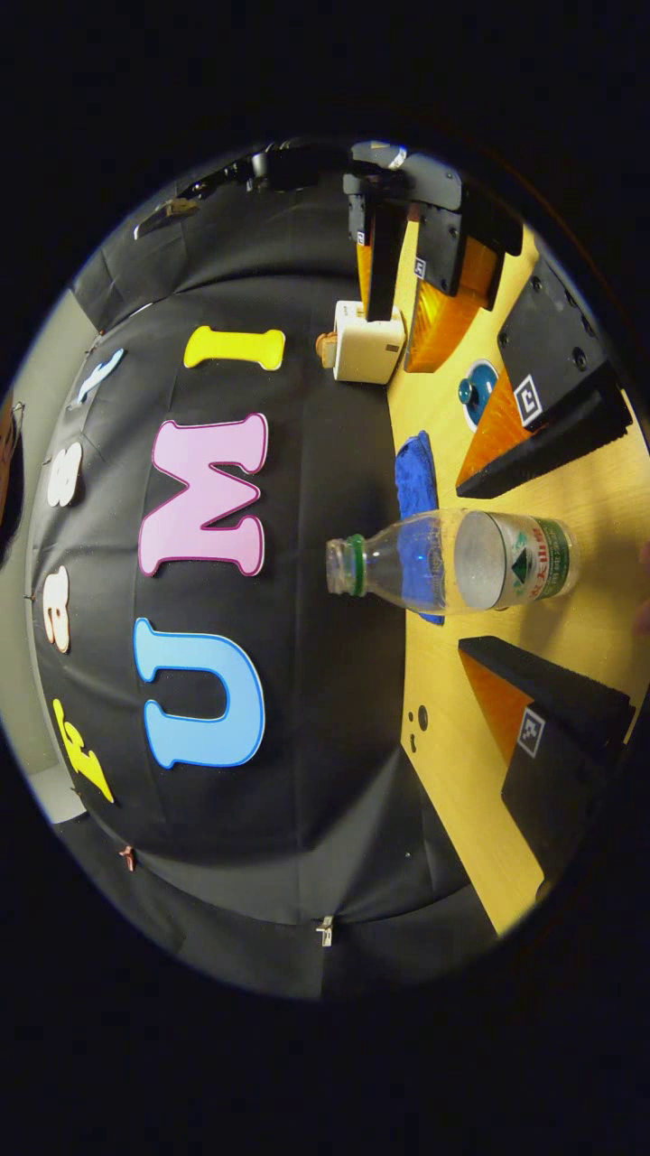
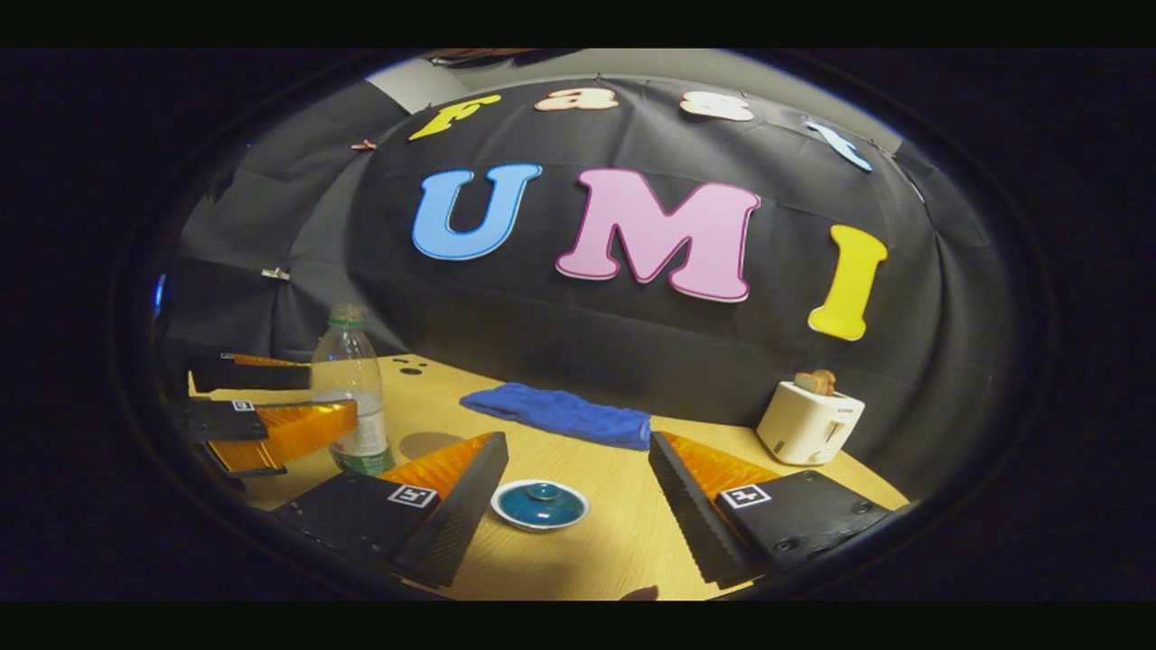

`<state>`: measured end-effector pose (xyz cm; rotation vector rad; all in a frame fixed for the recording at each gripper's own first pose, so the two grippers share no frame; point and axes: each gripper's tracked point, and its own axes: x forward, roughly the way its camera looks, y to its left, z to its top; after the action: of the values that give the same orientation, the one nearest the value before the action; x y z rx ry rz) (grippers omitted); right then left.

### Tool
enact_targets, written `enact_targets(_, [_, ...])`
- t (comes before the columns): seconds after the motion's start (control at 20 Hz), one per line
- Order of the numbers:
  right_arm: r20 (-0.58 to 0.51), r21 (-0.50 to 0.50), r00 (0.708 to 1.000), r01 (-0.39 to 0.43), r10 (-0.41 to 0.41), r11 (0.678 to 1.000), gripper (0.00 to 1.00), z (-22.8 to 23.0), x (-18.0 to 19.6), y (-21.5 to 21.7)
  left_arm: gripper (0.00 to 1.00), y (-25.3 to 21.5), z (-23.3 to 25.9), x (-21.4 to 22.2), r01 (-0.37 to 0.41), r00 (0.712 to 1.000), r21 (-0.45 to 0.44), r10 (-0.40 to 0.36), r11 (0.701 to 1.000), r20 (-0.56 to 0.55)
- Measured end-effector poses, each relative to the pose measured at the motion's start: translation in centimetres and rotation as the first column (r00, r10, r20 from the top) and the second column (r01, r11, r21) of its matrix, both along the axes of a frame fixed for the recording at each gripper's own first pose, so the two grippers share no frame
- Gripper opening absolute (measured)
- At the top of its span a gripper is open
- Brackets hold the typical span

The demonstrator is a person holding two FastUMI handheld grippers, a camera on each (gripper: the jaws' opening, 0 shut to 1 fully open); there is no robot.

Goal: Open the teacup lid with one hand, grasp the water bottle and pour water into the teacup with the other hand; after pouring, place the water bottle on the coaster and then close the teacup lid.

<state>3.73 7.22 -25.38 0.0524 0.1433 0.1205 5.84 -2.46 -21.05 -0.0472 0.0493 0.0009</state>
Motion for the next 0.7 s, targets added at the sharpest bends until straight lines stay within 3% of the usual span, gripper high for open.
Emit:
enact_targets(0.2, [-0.066, 0.031, 0.997, -0.036, 0.038, 0.999, 0.94, -3.0, 1.0, 1.3, 0.97, -0.2, -1.4, 0.6, 0.000, 1.000, 0.002, 0.000, 1.000, -0.020])
enact_targets(0.45, [-0.119, 0.055, 0.991, -0.047, 0.053, 0.997, 0.76, -5.3, 2.0, 1.8, 0.97, -0.6, -1.9, 0.7, 0.004, 1.000, 0.021, -0.004, 1.000, -0.023])
enact_targets(0.7, [-0.167, 0.096, 0.982, -0.070, 0.085, 0.993, 0.58, -6.5, 2.3, 2.6, 0.97, -0.3, -2.7, 1.0, -0.009, 0.999, -0.030, 0.007, 1.000, -0.042])
